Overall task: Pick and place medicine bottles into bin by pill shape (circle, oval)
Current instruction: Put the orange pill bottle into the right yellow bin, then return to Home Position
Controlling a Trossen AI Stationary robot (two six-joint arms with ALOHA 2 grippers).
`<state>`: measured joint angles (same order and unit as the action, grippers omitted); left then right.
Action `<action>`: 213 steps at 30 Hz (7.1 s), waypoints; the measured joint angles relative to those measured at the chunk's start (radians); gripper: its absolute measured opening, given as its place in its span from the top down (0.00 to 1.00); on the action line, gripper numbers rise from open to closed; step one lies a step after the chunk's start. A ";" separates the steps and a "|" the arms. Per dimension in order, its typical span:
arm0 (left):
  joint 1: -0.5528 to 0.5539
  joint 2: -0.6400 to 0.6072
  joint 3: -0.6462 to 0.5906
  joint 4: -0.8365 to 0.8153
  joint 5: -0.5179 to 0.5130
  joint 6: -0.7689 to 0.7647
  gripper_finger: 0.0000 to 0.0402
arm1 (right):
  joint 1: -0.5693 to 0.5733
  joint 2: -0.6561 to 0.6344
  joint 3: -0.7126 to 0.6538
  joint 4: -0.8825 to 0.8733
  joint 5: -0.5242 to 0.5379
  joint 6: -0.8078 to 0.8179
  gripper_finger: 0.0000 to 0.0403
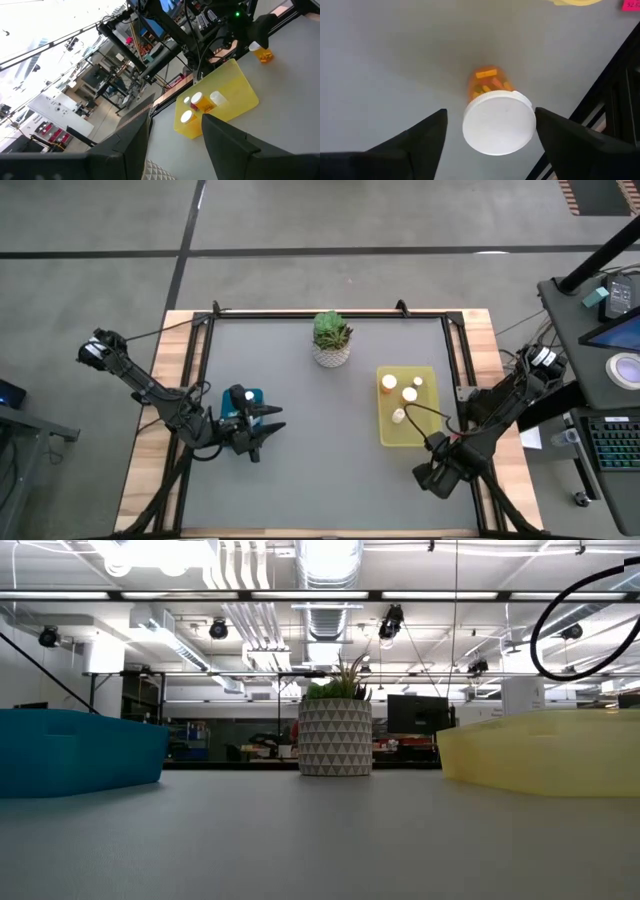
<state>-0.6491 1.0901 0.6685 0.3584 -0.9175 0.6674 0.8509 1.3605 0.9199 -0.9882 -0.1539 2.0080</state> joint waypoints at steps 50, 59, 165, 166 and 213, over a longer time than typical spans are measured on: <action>0.000 0.000 -0.003 0.024 0.000 0.003 0.58 | -0.453 0.131 0.547 -0.385 0.237 -0.717 0.47; 0.000 0.000 -0.004 0.024 0.000 0.004 0.58 | -0.508 0.047 0.497 -0.504 0.297 -0.768 0.47; -0.012 -0.614 -0.386 -0.075 0.176 -0.198 0.58 | -0.614 -0.511 -0.332 1.198 0.473 -2.139 0.53; -0.012 -0.632 -0.403 -0.072 0.176 -0.214 0.58 | -0.617 -0.538 -0.360 1.218 0.465 -2.153 0.54; -0.011 -0.999 -0.663 -0.045 -0.148 -0.346 0.77 | -0.734 -1.344 -0.908 1.276 0.364 -2.306 0.82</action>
<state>-0.6605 0.0910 0.0059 0.3134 -1.0657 0.3218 0.1169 0.0170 0.0124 0.2882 0.2096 -0.2977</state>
